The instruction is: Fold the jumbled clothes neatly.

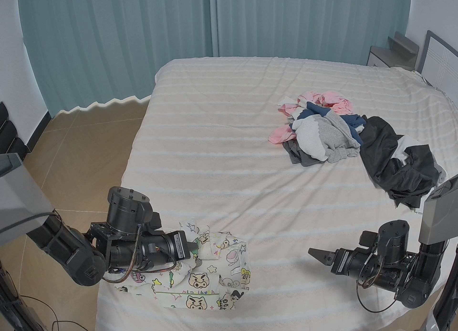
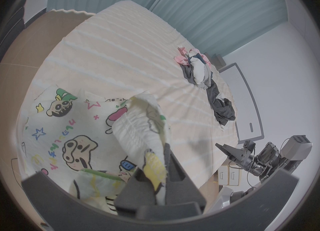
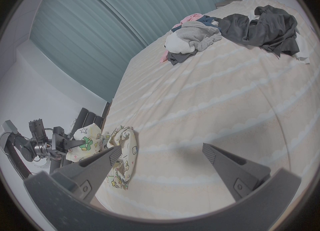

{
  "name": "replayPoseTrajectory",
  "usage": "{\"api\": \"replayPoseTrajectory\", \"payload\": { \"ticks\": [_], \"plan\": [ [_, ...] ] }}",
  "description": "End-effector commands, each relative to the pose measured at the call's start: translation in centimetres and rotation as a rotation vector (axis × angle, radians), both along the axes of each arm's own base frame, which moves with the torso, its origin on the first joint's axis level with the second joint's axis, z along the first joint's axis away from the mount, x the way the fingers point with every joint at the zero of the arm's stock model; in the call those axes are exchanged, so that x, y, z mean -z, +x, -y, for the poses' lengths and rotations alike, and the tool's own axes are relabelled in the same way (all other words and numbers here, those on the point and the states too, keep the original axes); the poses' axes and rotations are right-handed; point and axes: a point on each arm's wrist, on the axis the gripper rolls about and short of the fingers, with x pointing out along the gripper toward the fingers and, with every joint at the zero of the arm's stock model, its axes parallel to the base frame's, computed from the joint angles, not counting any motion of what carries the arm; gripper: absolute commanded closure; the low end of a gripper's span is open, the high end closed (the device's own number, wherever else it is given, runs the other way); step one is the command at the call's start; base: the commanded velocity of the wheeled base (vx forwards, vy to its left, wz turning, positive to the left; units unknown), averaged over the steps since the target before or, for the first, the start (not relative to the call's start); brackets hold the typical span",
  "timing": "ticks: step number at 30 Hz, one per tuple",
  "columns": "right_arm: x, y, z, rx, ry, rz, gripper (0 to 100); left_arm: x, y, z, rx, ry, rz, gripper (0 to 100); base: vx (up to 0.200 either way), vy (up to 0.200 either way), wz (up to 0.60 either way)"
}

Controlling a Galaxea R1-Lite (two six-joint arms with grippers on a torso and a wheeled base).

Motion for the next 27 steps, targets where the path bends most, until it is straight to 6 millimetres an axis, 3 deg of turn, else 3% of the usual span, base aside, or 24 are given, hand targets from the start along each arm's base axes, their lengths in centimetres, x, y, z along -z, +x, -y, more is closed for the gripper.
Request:
{"api": "replayPoseTrajectory", "payload": {
  "ticks": [1, 2, 14, 18, 23, 27],
  "plan": [
    [0.0, 0.0, 0.0, -0.003, 0.0, -0.001, 0, 0.8, 0.0, 0.4, 0.009, 0.011, -0.023, 100, 0.0, 0.0, 0.0],
    [0.0, 0.0, 0.0, 0.0, -0.001, -0.001, 0, 0.9, 0.1, 0.4, 0.009, 0.013, -0.027, 0, 0.0, 0.0, 0.0],
    [0.1, -0.1, 0.0, -0.001, -0.001, -0.004, 0, 0.4, 0.8, 0.5, -0.053, -0.038, 0.051, 0, 0.0, 0.0, 0.0],
    [0.0, -0.1, 0.0, -0.001, 0.0, -0.003, 0, -0.3, 0.7, -0.8, -0.105, -0.047, 0.075, 0, 0.0, 0.0, 0.0],
    [-0.3, 0.1, -0.2, -0.011, 0.012, 0.018, 0, -3.1, -2.0, -6.2, -0.125, -0.155, 0.099, 0, 0.0, 0.0, 0.0],
    [-1.3, 0.4, -0.6, -0.021, 0.04, 0.066, 0, -3.7, -5.0, -10.2, -0.122, -0.235, 0.083, 0, 0.0, 0.0, 0.0]
  ]
}}
